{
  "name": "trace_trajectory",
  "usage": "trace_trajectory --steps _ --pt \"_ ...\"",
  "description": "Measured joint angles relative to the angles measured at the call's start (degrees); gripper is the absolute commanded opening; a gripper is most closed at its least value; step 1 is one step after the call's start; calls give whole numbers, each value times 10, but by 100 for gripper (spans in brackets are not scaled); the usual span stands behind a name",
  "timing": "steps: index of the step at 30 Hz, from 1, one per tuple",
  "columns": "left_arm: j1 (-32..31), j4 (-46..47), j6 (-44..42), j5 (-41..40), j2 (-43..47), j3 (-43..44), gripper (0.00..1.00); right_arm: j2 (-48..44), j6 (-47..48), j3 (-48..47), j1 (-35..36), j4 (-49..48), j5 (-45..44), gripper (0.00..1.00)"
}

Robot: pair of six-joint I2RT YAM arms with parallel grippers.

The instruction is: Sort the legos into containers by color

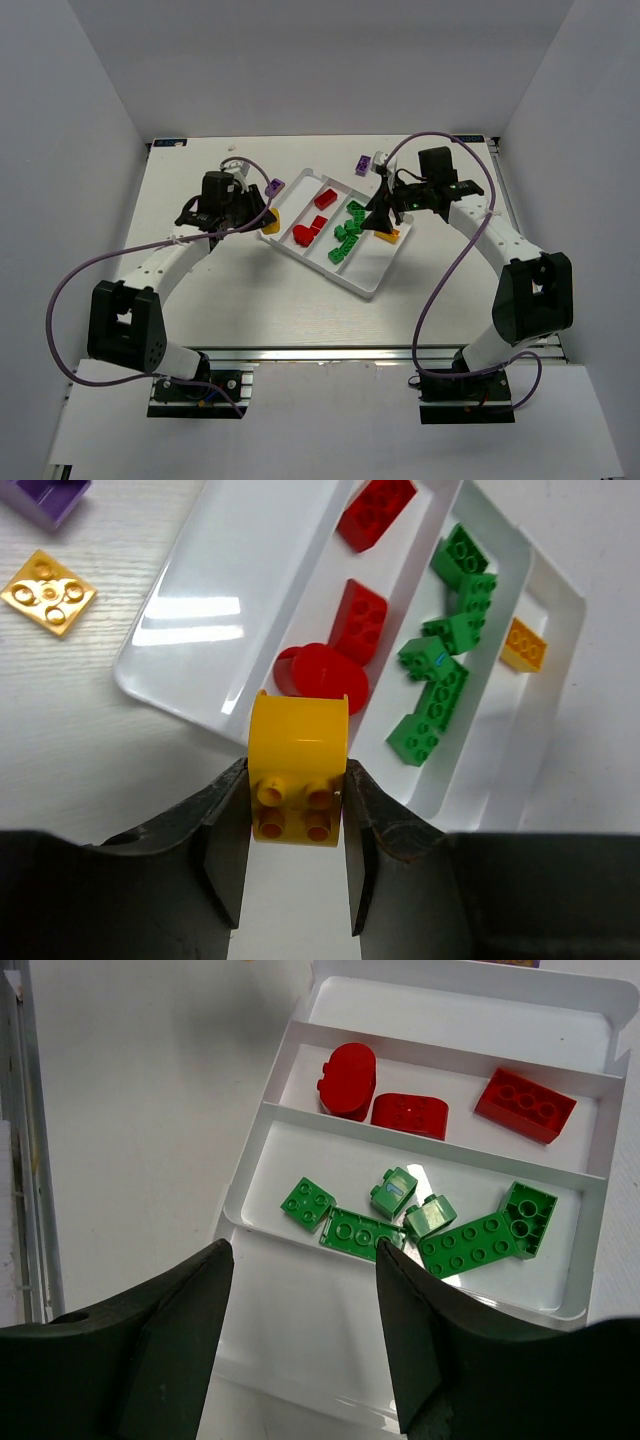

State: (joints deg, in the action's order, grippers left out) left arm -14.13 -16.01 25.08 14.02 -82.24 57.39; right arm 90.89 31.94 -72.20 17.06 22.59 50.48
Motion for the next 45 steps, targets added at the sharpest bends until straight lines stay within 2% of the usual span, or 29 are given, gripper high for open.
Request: trace_trajectory --steps 6,16,29,38,45 --pt "-21 34 35 10 7 -1 12 -2 -20 0 0 0 -10 54" --pt "-61 66 56 32 -8 7 12 -29 -39 17 0 -2 -29 45" --pt "-89 114 73 46 -39 19 13 -31 -45 18 0 -2 -50 42" --pt "-104 150 66 85 -112 47 14 -39 -45 19 -9 -2 -56 43" --pt "-104 139 33 111 -177 97 14 -40 -45 27 -19 -3 -56 43"
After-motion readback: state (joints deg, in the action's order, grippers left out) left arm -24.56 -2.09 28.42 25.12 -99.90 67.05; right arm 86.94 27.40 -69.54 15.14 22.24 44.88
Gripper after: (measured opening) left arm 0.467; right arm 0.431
